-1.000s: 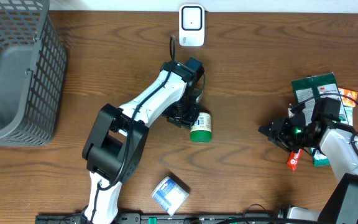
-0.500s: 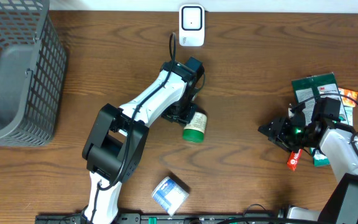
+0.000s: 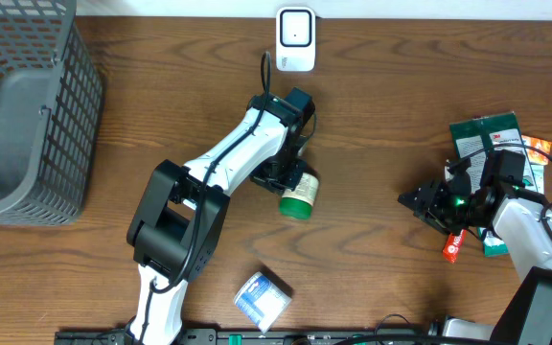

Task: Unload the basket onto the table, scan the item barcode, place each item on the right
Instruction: 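Lift the jar and carry it right toward the table centre, then move the right gripper left toward the jar held by the left gripper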

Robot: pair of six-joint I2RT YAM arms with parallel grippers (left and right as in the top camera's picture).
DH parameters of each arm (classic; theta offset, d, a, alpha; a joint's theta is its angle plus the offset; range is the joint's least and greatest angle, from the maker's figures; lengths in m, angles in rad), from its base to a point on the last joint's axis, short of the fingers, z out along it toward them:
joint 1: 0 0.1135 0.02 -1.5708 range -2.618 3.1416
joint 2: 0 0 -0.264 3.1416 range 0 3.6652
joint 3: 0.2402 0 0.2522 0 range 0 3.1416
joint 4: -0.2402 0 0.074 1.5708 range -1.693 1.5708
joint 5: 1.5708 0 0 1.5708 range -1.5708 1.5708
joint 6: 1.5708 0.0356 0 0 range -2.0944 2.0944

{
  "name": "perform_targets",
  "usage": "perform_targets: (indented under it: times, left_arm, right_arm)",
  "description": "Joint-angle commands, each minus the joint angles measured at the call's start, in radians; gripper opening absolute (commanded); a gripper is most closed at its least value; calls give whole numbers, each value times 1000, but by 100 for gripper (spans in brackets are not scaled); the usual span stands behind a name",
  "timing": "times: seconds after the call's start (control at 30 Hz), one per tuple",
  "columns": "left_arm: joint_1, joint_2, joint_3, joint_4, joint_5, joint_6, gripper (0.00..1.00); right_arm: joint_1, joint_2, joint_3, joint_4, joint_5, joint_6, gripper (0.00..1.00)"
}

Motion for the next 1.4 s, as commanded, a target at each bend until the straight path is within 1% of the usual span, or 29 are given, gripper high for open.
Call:
perform_targets:
  times: [0.0, 0.3, 0.4, 0.5, 0.63, 0.8, 0.97, 1.2, 1.37]
  left_arm:
    - [0, 4, -3, 0, 78, -5, 15]
    - [0, 4, -3, 11, 77, -5, 15]
    - [0, 4, -2, 28, 78, -5, 10]
    - [0, 4, -2, 30, 80, -5, 9]
    - [0, 4, -2, 27, 145, -5, 8]
    - [0, 4, -2, 27, 171, -5, 8]
    - [0, 4, -2, 27, 171, -5, 8]
    - [0, 4, -2, 27, 172, -5, 8]
    - [0, 4, -2, 27, 203, -5, 8]
  right_arm:
    - [11, 5, 5, 0, -3, -15, 54]
    - [11, 5, 5, 0, 31, -18, 56]
    - [11, 5, 5, -1, 29, -28, 57]
    - [23, 5, 5, -2, 27, -43, 57]
    - [43, 5, 5, -5, 27, -43, 58]
    - [95, 5, 5, -3, 27, -43, 58]
    - [166, 5, -3, 0, 32, -42, 55]
    - [275, 5, -26, 40, 76, 19, 55]
    - [362, 5, -62, 131, 90, 143, 55]
